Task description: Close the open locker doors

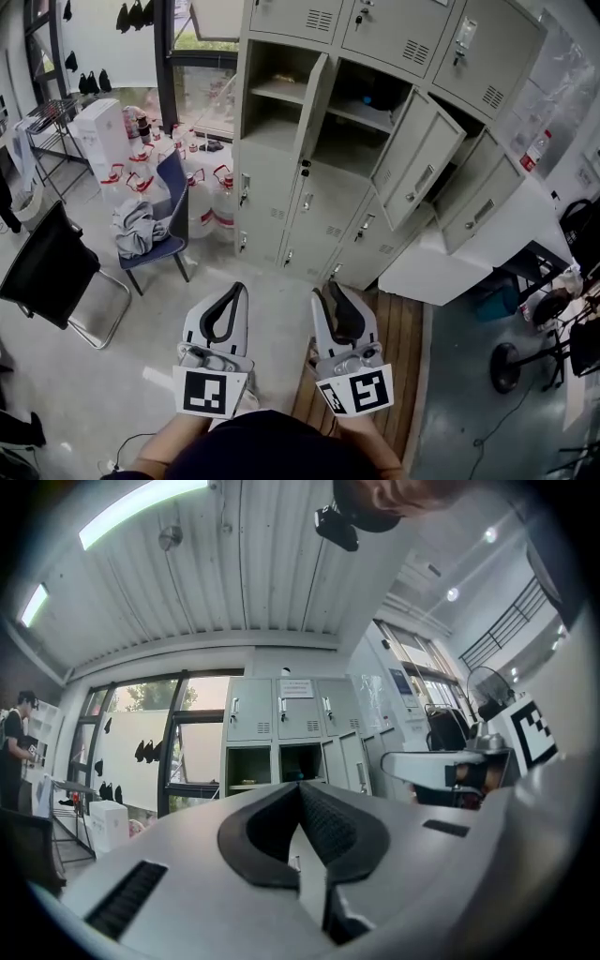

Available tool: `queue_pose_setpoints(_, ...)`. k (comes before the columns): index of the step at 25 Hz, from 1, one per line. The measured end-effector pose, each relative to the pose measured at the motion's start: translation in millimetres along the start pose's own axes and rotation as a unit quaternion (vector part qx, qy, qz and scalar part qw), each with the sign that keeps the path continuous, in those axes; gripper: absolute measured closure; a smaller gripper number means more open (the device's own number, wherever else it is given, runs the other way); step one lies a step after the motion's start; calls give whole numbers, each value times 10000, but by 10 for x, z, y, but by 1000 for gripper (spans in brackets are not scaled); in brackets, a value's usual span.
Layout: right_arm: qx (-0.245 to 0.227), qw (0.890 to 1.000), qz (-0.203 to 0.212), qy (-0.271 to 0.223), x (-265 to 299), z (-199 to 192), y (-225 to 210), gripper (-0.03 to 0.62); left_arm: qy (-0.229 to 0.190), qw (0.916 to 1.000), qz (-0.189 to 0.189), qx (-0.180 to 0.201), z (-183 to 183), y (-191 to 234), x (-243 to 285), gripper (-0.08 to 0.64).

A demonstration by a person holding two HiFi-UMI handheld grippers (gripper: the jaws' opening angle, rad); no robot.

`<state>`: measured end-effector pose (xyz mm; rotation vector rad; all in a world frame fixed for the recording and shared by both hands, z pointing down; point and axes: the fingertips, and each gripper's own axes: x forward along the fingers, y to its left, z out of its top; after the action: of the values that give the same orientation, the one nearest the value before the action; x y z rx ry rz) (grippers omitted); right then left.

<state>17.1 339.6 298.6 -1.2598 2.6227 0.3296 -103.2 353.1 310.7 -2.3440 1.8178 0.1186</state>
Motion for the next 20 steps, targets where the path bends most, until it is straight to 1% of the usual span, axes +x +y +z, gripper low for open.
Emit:
queue_pose_setpoints(8, 33, 9998, -184, 67, 699, -279, -219, 505, -2, 9996, -267, -61, -169, 441, 701, 560)
queue_pose_setpoints(11, 37, 9996, -256, 111, 837, -400, -236, 505, 16, 9993, -361, -121, -265, 549, 845, 560)
queue_pose_setpoints(20, 231, 9986, -399, 255, 1075, -665, -418, 505, 192, 9985, -409, -305, -509, 732, 1153, 560)
